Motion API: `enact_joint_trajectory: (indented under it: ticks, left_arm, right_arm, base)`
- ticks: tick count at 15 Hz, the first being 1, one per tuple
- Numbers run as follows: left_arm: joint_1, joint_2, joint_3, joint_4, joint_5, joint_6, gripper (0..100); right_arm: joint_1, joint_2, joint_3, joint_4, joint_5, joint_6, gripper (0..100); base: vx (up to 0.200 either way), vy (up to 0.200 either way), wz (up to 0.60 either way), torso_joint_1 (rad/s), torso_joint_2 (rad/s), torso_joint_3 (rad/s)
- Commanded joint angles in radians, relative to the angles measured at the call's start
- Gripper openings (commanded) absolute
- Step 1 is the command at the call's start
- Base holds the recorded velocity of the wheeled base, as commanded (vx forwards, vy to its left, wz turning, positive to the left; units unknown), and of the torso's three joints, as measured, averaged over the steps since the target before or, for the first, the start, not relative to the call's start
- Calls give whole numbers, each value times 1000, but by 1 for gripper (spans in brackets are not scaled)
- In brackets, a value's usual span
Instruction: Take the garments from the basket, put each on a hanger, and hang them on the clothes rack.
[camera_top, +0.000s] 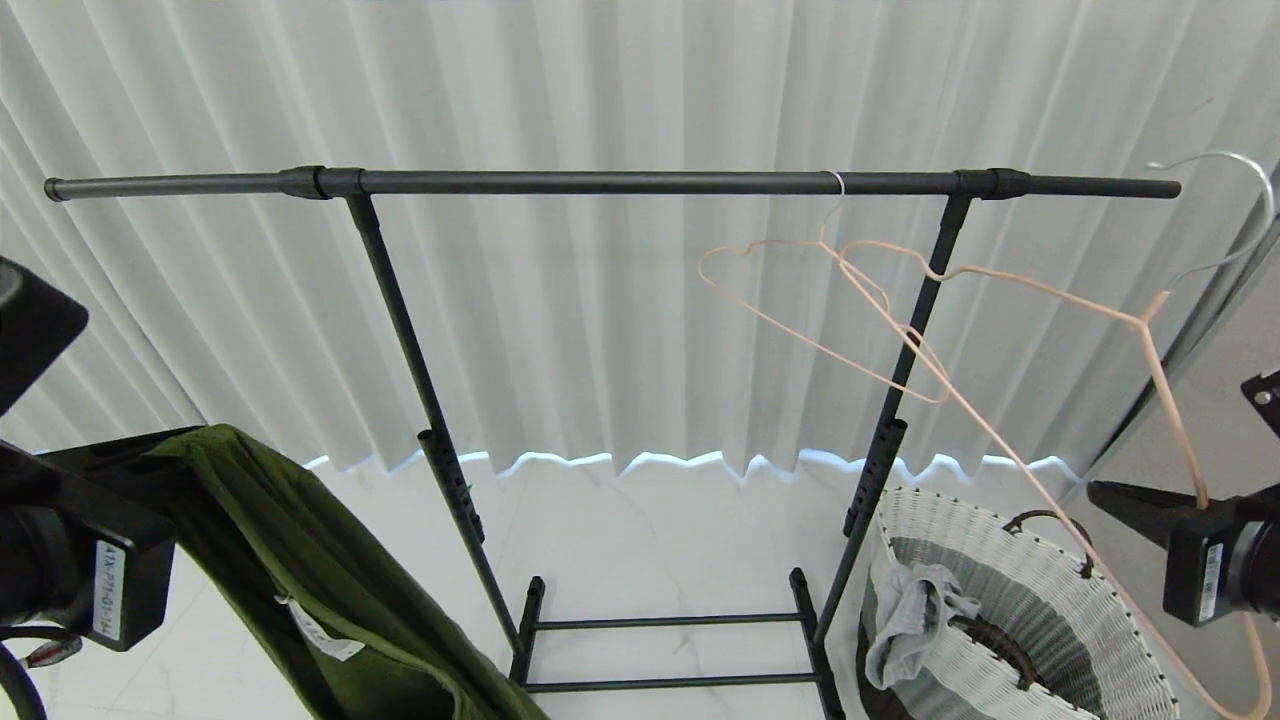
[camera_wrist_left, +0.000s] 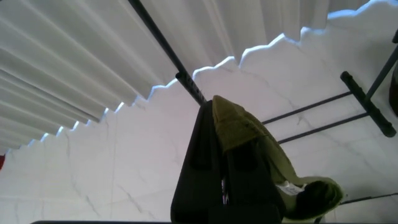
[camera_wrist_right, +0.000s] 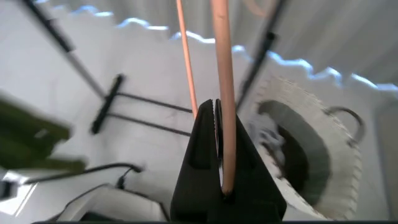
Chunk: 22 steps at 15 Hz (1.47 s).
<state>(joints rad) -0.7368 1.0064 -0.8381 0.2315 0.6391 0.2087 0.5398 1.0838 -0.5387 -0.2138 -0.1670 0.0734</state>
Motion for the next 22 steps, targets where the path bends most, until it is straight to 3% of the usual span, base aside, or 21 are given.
enact_joint_trajectory:
  ticks: [1,9,12,14,19,22]
  left_arm:
    - [0,5,11,0,1,0,0]
    - [0,78,5,-1,1,11,0]
    - [63,195,-21,-123,4,12,0]
    - [100,264,-47,-193,11,15,0]
    - [108,376,-191,-198,16,-31,0]
    - [108,399,-216,-198,17,-48,0]
  right_arm:
    - [169,5,3,5,0,0,0]
    - [568,34,26,87,3,34,0]
    - [692,47,22,80,3,65,0]
    - [709,65,20,77,3,62,0]
    - [689,151,-27,62,-6,66,0]
    - [638,232,-30,-45,-6,65,0]
  base:
    - [0,0,0,0,0,0]
    - [0,0,0,0,0,0]
    - [0,0,0,0,0,0]
    - [0,0,0,0,0,0]
    - [0,0,0,0,0,0]
    - [0,0,0,0,0,0]
